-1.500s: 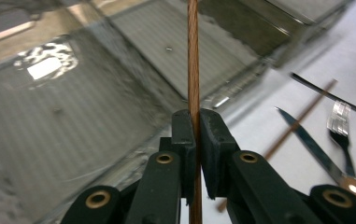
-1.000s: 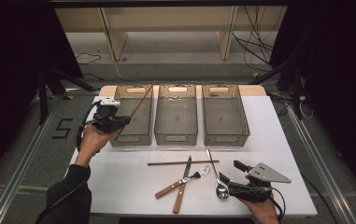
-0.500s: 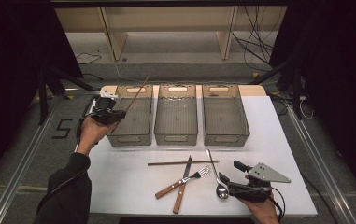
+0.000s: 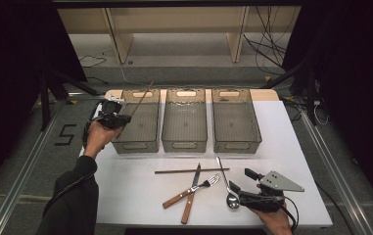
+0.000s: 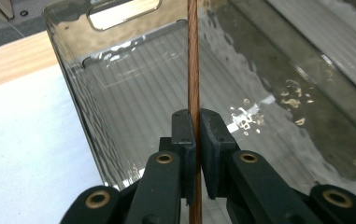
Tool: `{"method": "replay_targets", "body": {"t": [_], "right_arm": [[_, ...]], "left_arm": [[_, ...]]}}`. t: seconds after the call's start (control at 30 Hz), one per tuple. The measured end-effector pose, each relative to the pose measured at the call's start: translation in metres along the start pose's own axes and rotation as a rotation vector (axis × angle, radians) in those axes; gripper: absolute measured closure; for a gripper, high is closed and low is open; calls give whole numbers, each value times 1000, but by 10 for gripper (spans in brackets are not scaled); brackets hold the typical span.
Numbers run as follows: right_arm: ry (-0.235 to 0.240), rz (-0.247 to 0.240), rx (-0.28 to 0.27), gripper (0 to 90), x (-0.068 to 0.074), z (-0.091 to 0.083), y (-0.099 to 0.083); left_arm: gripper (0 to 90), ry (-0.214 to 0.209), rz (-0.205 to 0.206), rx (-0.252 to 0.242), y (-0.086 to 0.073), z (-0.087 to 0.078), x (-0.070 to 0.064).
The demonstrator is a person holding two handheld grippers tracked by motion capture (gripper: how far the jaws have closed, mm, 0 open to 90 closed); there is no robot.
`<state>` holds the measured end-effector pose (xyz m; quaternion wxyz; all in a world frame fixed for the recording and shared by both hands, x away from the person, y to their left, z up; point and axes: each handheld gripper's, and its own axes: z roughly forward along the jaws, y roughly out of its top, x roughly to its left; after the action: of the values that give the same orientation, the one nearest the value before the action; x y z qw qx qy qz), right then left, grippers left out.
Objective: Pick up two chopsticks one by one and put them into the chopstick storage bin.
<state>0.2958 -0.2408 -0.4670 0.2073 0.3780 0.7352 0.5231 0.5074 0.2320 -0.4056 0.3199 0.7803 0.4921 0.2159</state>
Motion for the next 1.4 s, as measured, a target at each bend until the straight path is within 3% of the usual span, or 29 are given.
{"method": "replay_targets", "body": {"t": [0.4,0.53,0.63,0.7,0.83,1.0,1.17,1.4], "right_arm": [[1,1,1,278,0,0,0],[1,2,1,278,0,0,0],[0,1,0,278,0,0,0],[0,1,0,278,0,0,0],[-1,1,0,279,0,0,0],[-1,1,0,278,0,0,0],[-1,-1,0,278,0,0,0],[-2,-3,-1,278,1,-1,0]], "left_arm": [[843,8,-24,33,-6,8,5],[829,2,-51,40,-8,10,5],[645,9,-59,33,-5,8,3],[557,-9,-60,10,-3,4,1],[437,-42,-60,-23,1,-6,-9],[346,-82,-19,-55,3,-21,-29],[303,-144,-6,-106,-1,-35,-50],[264,-195,16,-137,-15,-43,-73]]}}
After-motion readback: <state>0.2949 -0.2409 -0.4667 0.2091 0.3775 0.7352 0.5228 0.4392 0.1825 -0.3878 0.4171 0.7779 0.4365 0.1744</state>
